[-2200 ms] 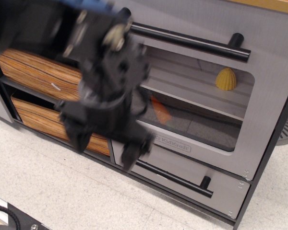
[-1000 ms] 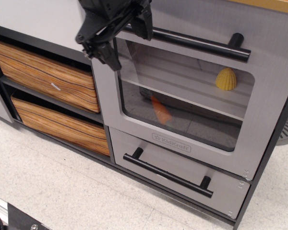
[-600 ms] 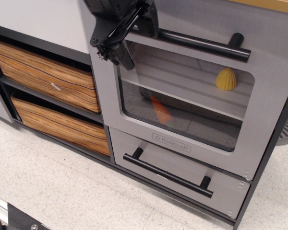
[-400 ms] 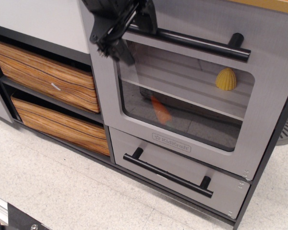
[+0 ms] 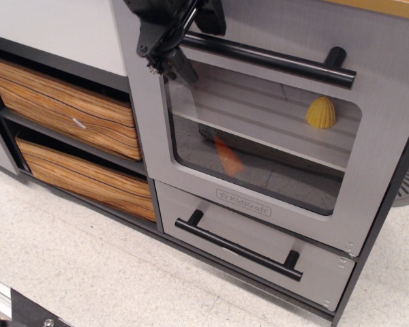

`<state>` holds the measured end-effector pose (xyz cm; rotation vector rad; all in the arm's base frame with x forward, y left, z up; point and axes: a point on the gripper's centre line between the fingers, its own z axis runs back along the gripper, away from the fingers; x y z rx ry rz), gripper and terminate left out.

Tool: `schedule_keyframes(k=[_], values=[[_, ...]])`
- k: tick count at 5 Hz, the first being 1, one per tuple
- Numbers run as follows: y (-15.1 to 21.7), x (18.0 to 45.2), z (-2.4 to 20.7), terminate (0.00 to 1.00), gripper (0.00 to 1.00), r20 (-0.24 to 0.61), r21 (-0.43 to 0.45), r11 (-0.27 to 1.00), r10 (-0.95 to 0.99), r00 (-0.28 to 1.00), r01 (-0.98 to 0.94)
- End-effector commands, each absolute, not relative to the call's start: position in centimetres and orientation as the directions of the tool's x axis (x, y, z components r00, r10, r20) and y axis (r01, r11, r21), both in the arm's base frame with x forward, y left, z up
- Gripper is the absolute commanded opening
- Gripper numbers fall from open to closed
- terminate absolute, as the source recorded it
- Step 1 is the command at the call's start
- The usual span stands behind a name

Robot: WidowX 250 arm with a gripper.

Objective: Open oven

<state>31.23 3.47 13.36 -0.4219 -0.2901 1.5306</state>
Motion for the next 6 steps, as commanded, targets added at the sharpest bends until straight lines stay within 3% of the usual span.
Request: schedule_keyframes(k=[1, 3, 4, 6], values=[[4.6, 29.8, 12.5, 0.0, 1.0, -0.005, -0.397, 0.045, 0.999, 0.052, -0.917], [4.2, 27.2, 12.7, 0.0, 1.0, 0.063, -0.373, 0.184, 0.983, 0.173, -0.909], [3.5, 26.3, 13.4, 0.0, 1.0, 0.119, -0.411, 0.301, 0.954, 0.276, -0.861], [2.5, 25.2, 16.9, 0.0, 1.0, 0.24, -0.451, 0.568, 0.82, 0.519, -0.689]])
